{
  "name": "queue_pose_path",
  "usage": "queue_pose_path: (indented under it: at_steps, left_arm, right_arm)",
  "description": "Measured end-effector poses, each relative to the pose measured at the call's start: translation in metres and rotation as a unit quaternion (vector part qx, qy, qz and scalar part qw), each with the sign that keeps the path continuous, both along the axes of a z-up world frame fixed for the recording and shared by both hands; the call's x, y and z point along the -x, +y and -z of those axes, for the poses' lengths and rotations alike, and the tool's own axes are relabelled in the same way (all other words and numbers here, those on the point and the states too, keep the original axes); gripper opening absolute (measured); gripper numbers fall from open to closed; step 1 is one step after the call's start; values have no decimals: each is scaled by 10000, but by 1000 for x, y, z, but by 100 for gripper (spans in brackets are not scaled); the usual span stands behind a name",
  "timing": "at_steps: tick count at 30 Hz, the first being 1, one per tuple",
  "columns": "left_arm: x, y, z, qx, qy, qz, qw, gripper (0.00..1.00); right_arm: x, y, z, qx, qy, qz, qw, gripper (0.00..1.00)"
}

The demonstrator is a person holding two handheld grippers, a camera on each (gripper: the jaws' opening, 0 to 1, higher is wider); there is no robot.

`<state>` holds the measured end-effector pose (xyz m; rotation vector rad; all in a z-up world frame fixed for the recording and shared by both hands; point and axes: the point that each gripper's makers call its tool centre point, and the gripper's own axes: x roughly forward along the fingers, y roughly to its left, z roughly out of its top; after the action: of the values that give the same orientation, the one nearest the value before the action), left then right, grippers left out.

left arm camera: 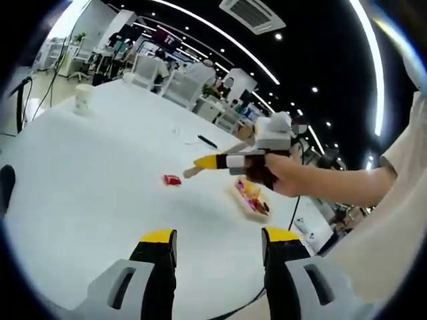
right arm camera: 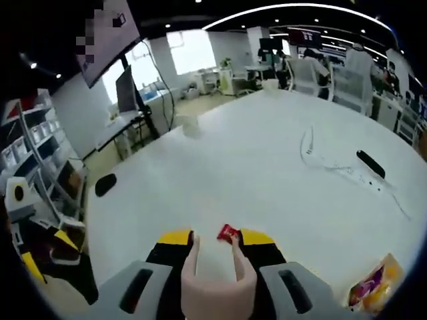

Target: Place the target food into the container with the food tongs after gripping and lifting it, then release it inside without dropping or visibly crushing the food.

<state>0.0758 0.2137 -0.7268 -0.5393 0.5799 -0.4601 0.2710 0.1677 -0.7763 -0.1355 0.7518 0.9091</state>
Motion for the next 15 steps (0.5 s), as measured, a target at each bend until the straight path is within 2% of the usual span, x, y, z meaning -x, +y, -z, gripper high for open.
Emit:
queue_pose_path:
  at_steps: [6,9,15]
  left_arm:
    - [-1,3,4,21,79,-25,10000,51]
    - [-1,4,6,34,108,-37,9999,51]
    - [-4,6,8,49,151,-43,9999,51]
  right_arm:
    - [-6,3,10,3,118,118,9999,25]
    - [-6,5,12,-177,318,308,9989,25]
    - [-4,3,22,-146,450,445,9979,25]
